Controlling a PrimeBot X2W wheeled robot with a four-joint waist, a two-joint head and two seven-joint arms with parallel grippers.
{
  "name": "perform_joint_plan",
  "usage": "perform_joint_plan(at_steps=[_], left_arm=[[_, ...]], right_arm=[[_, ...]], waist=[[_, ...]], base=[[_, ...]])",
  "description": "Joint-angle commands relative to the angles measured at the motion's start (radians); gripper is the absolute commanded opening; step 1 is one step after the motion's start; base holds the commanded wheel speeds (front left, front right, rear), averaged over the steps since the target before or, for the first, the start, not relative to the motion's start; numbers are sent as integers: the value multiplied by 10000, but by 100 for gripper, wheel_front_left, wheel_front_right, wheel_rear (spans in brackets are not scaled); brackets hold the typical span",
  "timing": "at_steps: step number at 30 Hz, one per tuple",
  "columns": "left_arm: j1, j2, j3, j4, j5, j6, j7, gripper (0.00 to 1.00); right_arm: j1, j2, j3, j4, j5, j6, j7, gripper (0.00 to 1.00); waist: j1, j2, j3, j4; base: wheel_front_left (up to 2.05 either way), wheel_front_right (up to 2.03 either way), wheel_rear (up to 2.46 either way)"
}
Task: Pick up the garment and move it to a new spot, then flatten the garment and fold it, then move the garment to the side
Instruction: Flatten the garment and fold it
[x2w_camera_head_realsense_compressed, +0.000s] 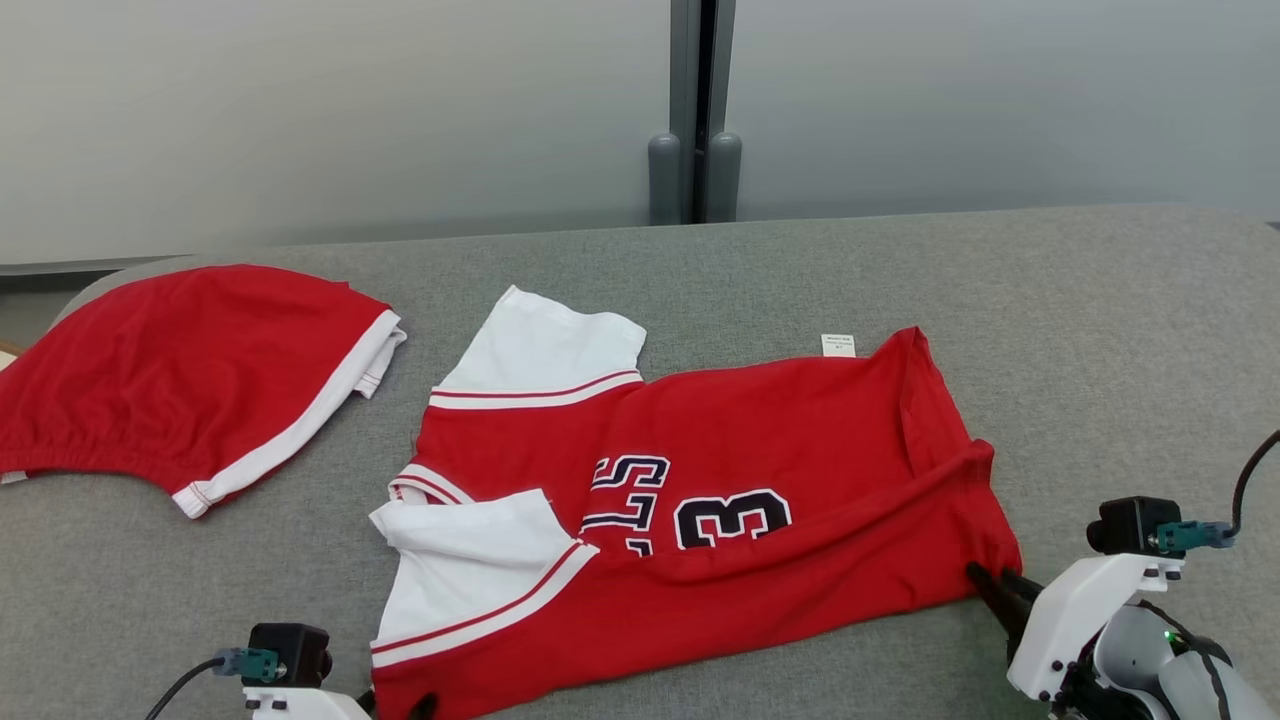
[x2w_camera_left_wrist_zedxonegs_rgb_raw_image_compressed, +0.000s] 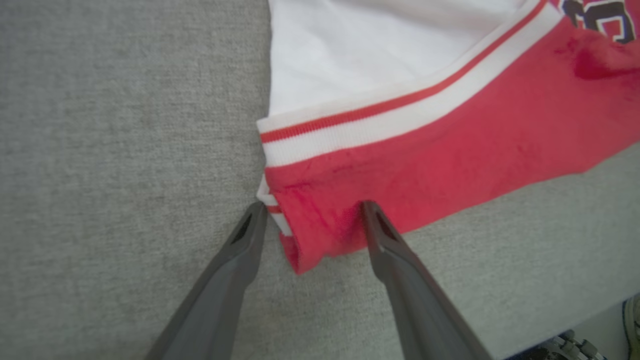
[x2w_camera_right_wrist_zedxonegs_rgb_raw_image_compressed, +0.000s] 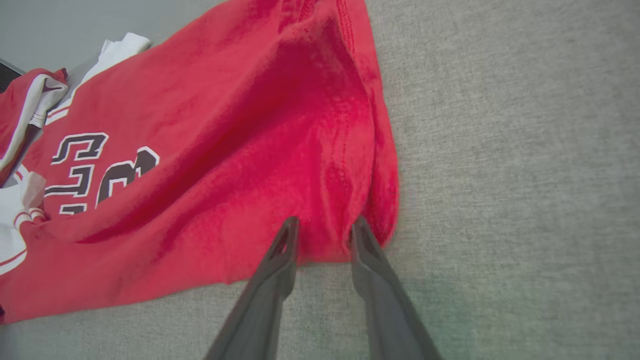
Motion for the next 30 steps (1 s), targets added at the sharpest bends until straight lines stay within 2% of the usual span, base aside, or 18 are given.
perform_joint_plan(at_steps=[1, 2, 8, 15, 22, 30], left_arm=[[-47, -44, -2, 215, -51, -65, 9, 33], [-75, -95, 26, 292, -81, -156, -55, 0], [-142, -102, 83, 496, -70, -486, -317, 0], [18, 390, 110, -162, 22, -391, -253, 0], [572, 1308, 91, -1479, -182, 83, 339, 0], [1397, 2096, 124, -2689, -461, 620, 561, 0]], right_arm=[[40, -12, -38, -51, -61, 1, 39, 0], [64, -23, -36, -72, -93, 1, 50, 0], [208, -37, -177, -460, 158, 1, -52, 0], [978, -498, -485, -1558, 637, 1, 501, 0], [2397, -715, -1331, -3083, 651, -1, 1306, 0], [3968, -221, -2772, -4459, 143, -3, 2483, 0]], waist=[[0, -1, -8, 2], [0, -1, -19, 11], [0, -1, -177, -19], [0, -1, -433, -278], [0, -1, -344, -650], [0, -1, -195, -836]], base=[[0, 0, 0], [0, 0, 0], [0, 0, 0], [0, 0, 0], [0, 0, 0], [0, 0, 0]])
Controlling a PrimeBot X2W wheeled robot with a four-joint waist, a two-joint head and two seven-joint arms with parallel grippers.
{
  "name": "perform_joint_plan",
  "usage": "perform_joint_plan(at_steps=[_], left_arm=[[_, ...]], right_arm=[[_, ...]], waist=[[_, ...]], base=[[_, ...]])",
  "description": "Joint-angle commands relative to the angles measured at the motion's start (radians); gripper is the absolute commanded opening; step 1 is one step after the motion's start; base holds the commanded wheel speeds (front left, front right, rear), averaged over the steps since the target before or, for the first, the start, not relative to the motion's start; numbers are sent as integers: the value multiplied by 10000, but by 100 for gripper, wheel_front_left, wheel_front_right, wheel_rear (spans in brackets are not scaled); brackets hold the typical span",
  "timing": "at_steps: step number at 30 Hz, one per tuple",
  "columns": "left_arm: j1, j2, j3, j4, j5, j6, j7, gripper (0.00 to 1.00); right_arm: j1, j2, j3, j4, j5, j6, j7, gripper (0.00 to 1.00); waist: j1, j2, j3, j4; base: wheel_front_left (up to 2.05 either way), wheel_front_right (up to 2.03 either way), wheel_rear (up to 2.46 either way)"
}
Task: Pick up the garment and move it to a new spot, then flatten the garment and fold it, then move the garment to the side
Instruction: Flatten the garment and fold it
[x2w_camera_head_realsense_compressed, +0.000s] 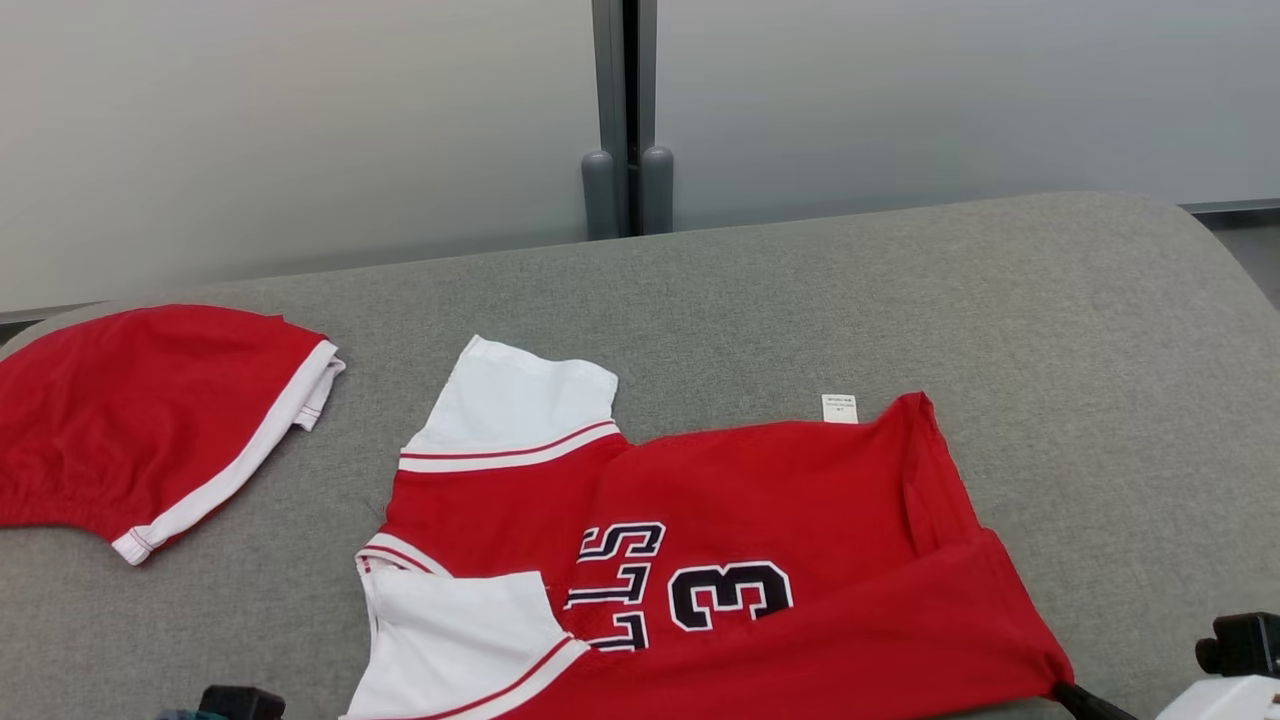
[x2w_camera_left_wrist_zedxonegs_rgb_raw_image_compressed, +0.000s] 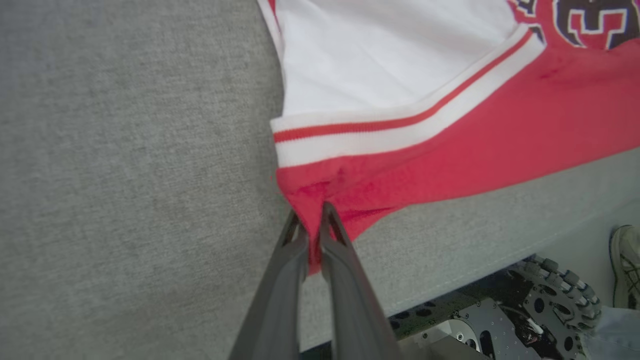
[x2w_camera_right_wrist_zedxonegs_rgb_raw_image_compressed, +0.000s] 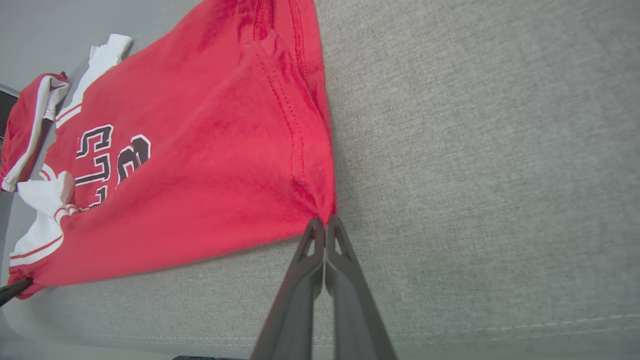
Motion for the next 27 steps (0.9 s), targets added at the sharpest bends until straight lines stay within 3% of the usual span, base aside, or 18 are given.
perform_joint_plan(at_steps=[1, 3, 4, 5, 6, 13, 22, 27], left_arm=[[168, 130, 29, -126, -39, 116, -11, 0], [261, 212, 46, -279, -108, 169, 50, 0], [302, 209, 25, -341, -158, 155, 88, 11], [326, 212, 7, -385, -160, 152, 129, 60], [341, 222, -15, -402, -185, 162, 187, 100], [-215, 422, 194, -682, 85, 91, 58, 100], [-2207, 926, 583, -1364, 1364, 17, 263, 100], [-4555, 619, 449, -936, 2155, -803, 1399, 100]], right_arm=[[204, 120, -269, -150, -139, -6, 207, 0], [483, 373, -532, -305, -302, -6, 690, 0], [585, 491, -663, -384, -416, -6, 942, 39], [644, 611, -772, -480, -520, -6, 1154, 66], [692, 730, -881, -612, -621, -5, 1326, 100], [473, 1238, -1367, -1692, -927, -3, 1841, 100], [-1099, 1451, -1975, -2254, -1542, -3, 701, 100], [-3046, 1661, -1848, -1156, -2125, -3, 38, 100]], waist=[[0, 0, 20, -2], [0, 0, 29, 16], [0, 0, 23, 29], [0, 0, 15, 42], [0, 0, 8, 50], [0, 0, -9, 39], [0, 0, 466, -80], [0, 0, 1379, -172]], base=[[0, 0, 0], [0, 0, 0], [0, 0, 0], [0, 0, 0], [0, 0, 0], [0, 0, 0], [0, 0, 0], [0, 0, 0]])
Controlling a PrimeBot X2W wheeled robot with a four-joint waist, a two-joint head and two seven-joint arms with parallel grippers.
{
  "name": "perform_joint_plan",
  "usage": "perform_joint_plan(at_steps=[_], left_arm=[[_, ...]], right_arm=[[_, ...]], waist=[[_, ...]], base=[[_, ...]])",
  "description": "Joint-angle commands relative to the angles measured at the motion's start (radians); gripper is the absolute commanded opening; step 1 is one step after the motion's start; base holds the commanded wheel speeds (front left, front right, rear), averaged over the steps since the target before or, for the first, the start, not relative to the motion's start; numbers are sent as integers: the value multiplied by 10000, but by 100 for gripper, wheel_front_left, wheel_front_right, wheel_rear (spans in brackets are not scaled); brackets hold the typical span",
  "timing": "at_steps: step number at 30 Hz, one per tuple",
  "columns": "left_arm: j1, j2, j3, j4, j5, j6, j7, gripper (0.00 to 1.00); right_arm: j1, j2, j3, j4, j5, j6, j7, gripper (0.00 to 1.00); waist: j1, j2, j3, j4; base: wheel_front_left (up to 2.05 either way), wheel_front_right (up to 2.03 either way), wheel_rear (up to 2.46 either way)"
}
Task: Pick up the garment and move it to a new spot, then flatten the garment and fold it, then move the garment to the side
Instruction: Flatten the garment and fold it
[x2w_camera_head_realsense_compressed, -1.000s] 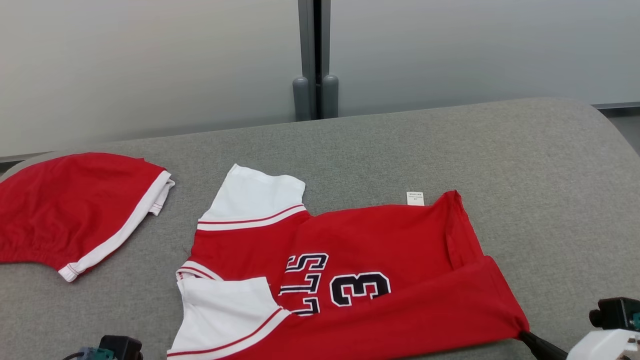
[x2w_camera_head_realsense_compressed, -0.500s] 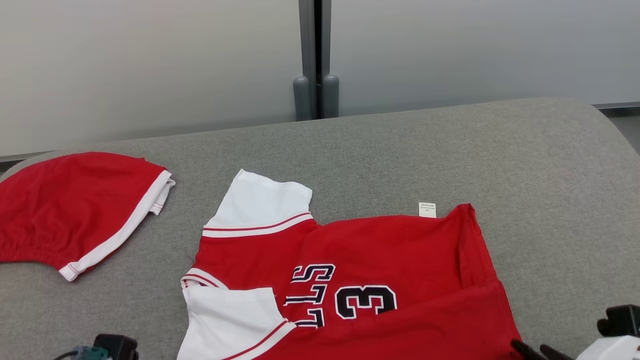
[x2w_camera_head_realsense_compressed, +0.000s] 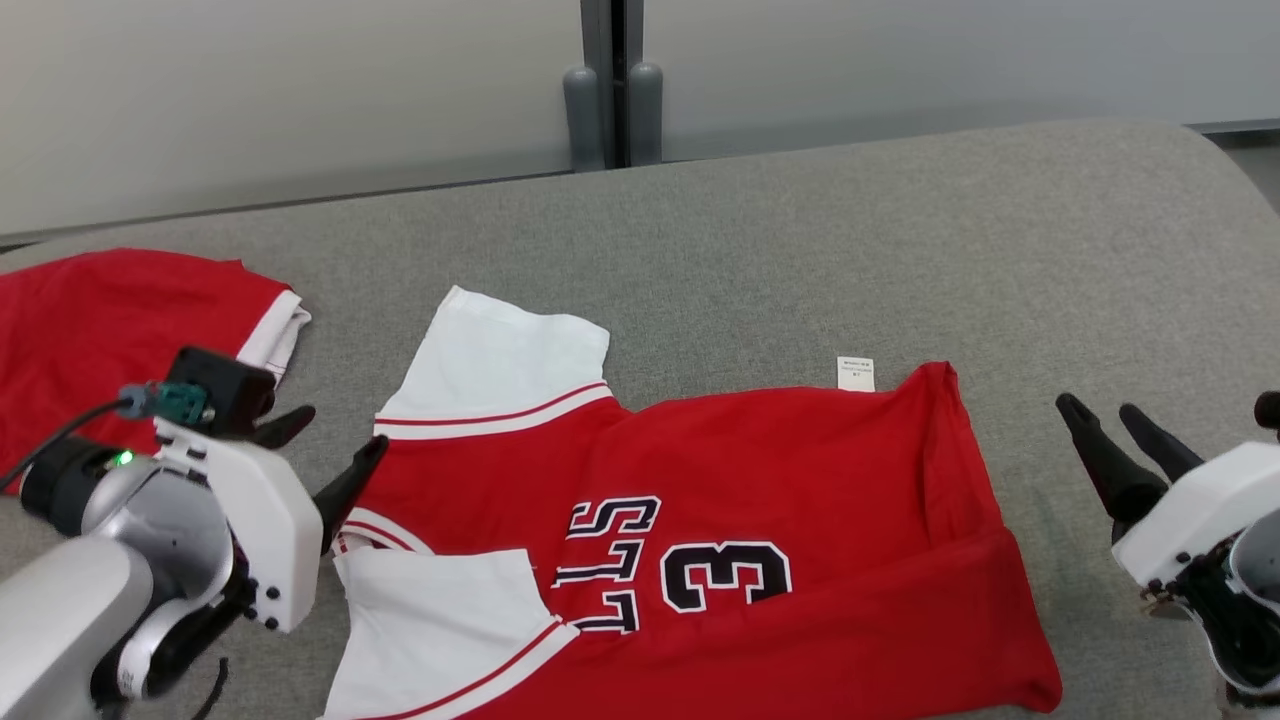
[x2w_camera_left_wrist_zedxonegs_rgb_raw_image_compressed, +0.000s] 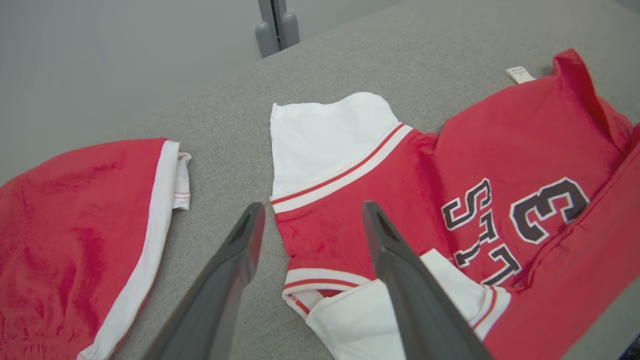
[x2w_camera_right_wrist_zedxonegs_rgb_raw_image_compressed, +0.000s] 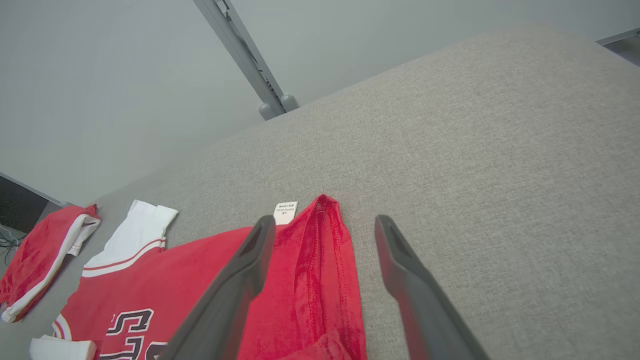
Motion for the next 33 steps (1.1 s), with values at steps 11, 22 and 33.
perform_joint_plan(at_steps=[11, 22, 33], left_arm=[[-3776, -1713, -352, 2839, 117, -1924, 1942, 100], [-5410, -2633, -559, 5851, 259, -2797, 2146, 100], [-5979, -2904, -608, 7715, -4, -3035, 2257, 100]], right_arm=[[-3024, -326, 1237, 2557, -278, 1, 31, 100], [-4445, -726, 3145, 3794, 524, 1, 31, 100], [-5056, -1071, 4592, 3953, 1553, 1, -562, 100]], waist=[[0, 0, 2192, -219], [0, 0, 2951, -792], [0, 0, 3370, -1295]], base=[[0, 0, 0], [0, 0, 0], [0, 0, 0]])
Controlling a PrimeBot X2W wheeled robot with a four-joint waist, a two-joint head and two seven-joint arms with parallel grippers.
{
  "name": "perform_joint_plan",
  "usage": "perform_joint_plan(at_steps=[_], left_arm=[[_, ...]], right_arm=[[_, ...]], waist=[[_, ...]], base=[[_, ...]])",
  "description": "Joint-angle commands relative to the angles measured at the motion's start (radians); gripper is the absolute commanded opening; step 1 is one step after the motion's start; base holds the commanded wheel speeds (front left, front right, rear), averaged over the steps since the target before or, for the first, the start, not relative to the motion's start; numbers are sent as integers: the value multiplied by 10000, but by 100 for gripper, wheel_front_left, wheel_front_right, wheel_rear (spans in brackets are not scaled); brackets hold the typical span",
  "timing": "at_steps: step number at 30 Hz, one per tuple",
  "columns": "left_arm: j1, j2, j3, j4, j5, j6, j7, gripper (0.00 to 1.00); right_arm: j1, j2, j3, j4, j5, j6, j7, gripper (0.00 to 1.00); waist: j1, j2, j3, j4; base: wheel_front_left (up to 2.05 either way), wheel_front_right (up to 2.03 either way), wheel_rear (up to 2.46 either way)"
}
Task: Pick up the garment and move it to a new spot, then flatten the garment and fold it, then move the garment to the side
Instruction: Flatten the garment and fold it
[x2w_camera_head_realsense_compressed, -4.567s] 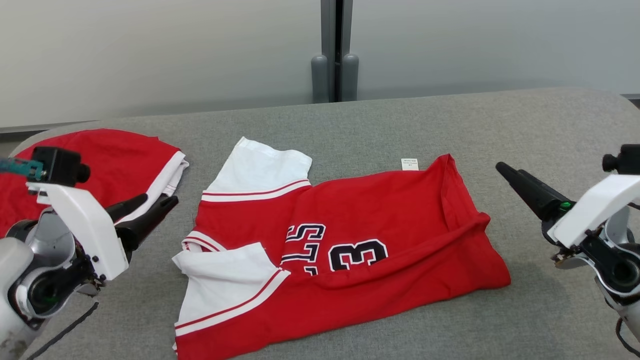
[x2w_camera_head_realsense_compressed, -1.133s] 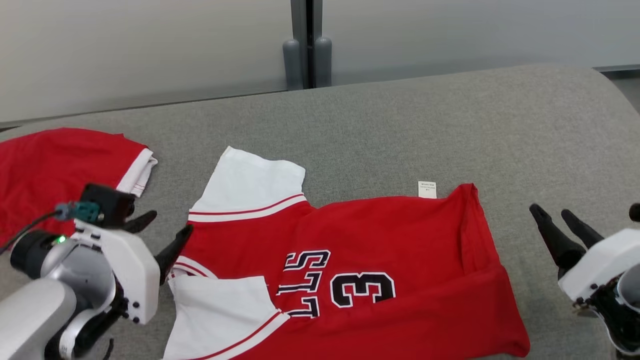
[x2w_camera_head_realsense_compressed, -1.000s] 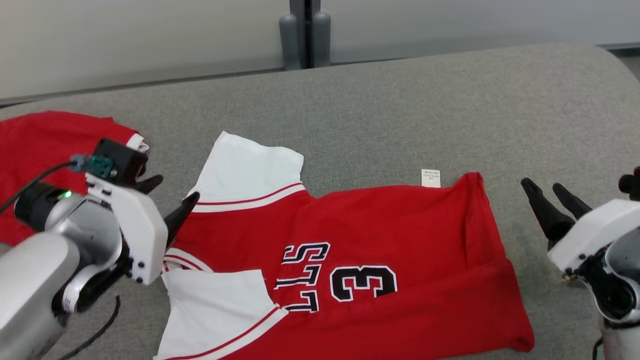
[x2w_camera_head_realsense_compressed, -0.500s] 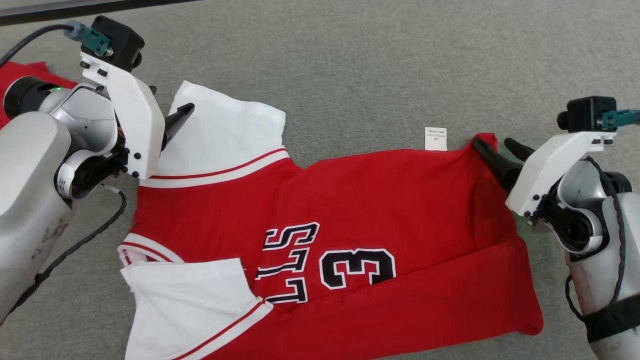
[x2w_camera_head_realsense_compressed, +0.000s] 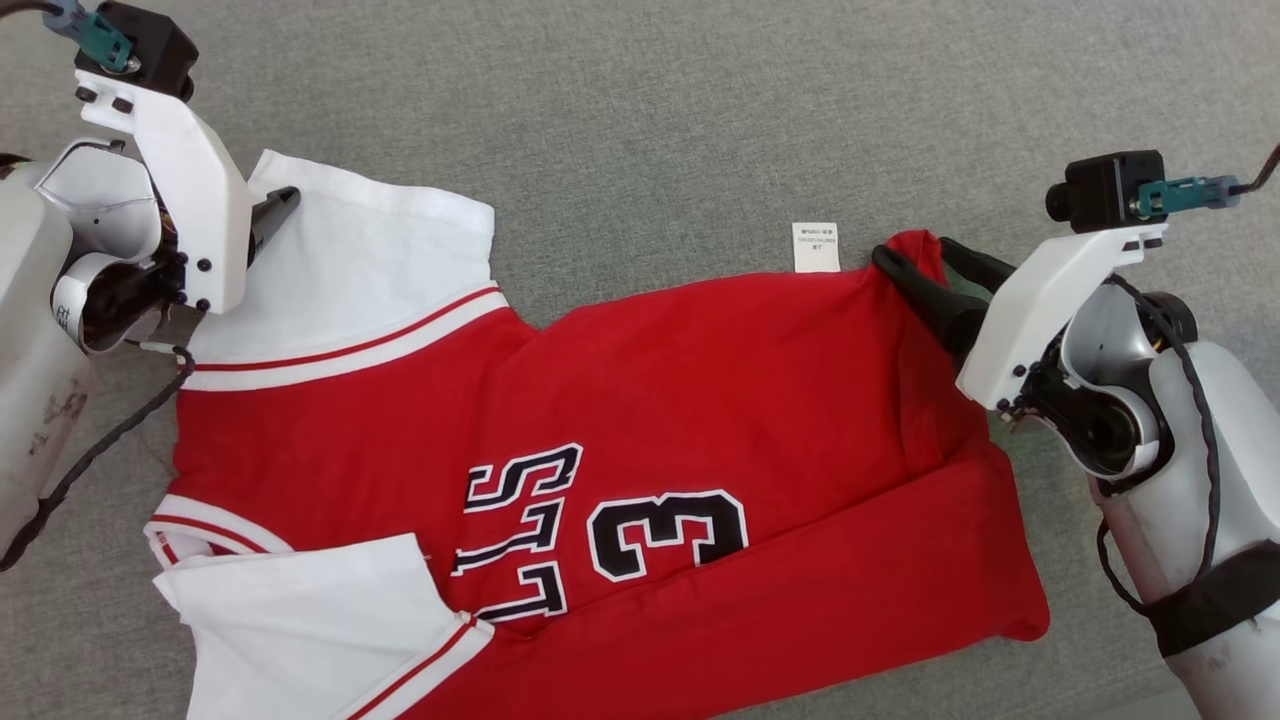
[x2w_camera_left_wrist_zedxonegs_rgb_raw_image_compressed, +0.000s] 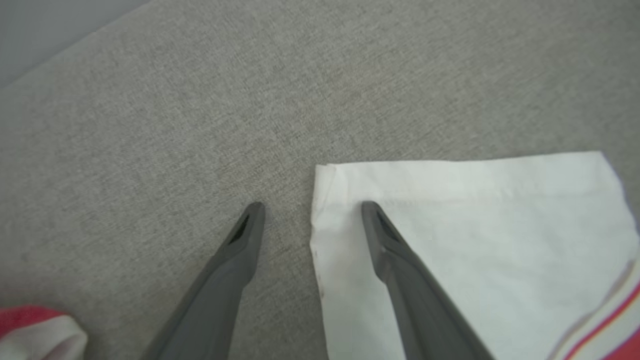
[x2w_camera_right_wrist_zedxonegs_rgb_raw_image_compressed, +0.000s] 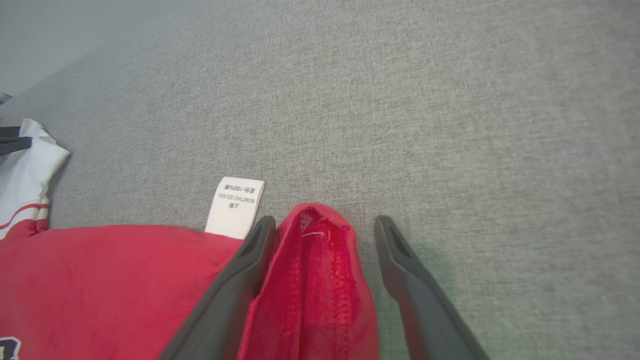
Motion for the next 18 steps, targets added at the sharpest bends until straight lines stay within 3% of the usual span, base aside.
perform_joint_plan(at_steps=[1, 3, 4, 5, 6, 8, 18], left_arm=[[-168, -55, 8, 134, -56, -73, -19, 100], [-168, -105, -67, 373, -63, -78, -38, 97], [-143, -162, -91, 469, -144, -88, 4, 54], [-166, -206, -125, 514, -190, -115, 8, 31], [-194, -247, -160, 548, -215, -134, -6, 0], [-229, -303, -237, 563, -245, -159, -96, 0], [-145, -126, -367, 766, -481, -150, -1076, 0]], right_arm=[[-140, -55, 98, 58, 128, 1, -129, 100], [-235, -120, 275, 149, 272, 1, -256, 100], [-280, -158, 371, 198, 326, 1, -320, 92], [-316, -187, 462, 242, 402, 1, -364, 65], [-331, -211, 550, 291, 471, 1, -426, 46], [-372, -320, 688, 403, 612, 1, -545, 0], [-77, -660, 605, 1230, 1055, 1, -1772, 0]], waist=[[0, 0, 64, -58], [0, 0, 103, -72], [0, 0, 114, -70], [0, 0, 121, -62], [0, 0, 114, -44], [0, 0, 48, 22], [0, 0, -826, 526]], base=[[0, 0, 0], [0, 0, 0], [0, 0, 0], [0, 0, 0], [0, 0, 0], [0, 0, 0], [0, 0, 0]])
